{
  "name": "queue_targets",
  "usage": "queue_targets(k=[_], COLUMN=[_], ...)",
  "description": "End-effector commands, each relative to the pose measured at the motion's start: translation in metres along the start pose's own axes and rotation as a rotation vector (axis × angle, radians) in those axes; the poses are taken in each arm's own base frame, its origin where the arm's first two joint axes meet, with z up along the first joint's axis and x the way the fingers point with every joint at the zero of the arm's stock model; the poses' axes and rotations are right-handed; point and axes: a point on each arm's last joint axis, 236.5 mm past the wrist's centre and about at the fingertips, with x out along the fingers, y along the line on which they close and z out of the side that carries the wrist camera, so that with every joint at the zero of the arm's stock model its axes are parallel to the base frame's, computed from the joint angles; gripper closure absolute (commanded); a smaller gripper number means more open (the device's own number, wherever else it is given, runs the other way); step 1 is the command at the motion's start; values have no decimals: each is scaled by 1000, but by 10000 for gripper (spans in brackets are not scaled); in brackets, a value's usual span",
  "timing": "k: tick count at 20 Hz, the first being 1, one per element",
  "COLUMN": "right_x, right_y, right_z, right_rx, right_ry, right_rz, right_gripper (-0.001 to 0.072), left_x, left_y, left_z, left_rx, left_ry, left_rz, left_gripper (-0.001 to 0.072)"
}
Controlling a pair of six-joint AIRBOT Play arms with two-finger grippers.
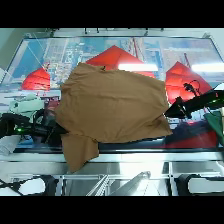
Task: Fold the shirts.
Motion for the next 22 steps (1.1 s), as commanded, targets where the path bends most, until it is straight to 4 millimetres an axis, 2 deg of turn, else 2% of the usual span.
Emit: queue_targets(k=[1,2,4,5,6,7,11,13,17,20,21,22], right_x=[-18,-26,-42,-46,-46,-42,1,21,47,63,66,66], right_y=[5,1,-14,-25,-38,-49,-81,-90,-87,-72,-65,-55], right_z=[-10,-13,-22,-26,-29,-31,-41,-41,-37,-32,-30,-27], right_rx=[-7,10,74,112,158,186,178,162,132,114,91,61], right_ry=[-13,-37,-92,-124,-165,-191,-196,-179,-135,-121,-123,-134], right_rz=[35,39,44,43,43,44,11,-17,-33,-11,5,38], right_gripper=[478,478,476,371,101,66,69,69,70,73,220,555], left_x=[4,2,-3,-6,-8,-9,-7,-7,-6,-6,-6,-7], left_y=[-6,-7,-9,-9,-10,-11,-14,-15,-17,-17,-17,-17], left_z=[18,18,18,18,18,17,13,12,8,8,8,8], left_rx=[53,68,83,87,88,91,96,96,97,97,97,97], left_ry=[-64,-67,-82,-87,-91,-91,-73,-68,-53,-52,-53,-52], left_rz=[-49,-51,-47,-45,-48,-49,-54,-58,-68,-67,-68,-68], left_gripper=[552,680,680,680,681,680,681,680,680,681,681,680])
